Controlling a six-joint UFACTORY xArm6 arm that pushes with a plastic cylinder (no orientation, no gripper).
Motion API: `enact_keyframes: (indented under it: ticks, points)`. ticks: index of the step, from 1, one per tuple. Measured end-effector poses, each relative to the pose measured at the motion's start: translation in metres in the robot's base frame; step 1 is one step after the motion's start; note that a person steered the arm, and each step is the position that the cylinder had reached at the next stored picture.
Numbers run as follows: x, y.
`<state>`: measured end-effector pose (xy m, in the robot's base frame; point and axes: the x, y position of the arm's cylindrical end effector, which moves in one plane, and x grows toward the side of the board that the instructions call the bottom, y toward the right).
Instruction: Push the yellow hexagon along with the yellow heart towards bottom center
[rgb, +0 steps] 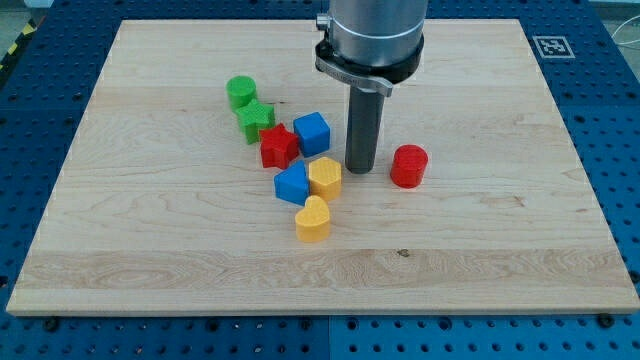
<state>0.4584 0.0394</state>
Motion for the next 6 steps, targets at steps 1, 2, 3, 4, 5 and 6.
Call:
enact_keyframes:
  ticks: [1,2,3,4,5,6]
  points:
    - [-0.004,-0.007]
    - [-0.003,-0.018]
    - [0.004,-0.028]
    - [0.011,-0.033]
    - [0.027,-0.033]
    - [0.044,-0.033]
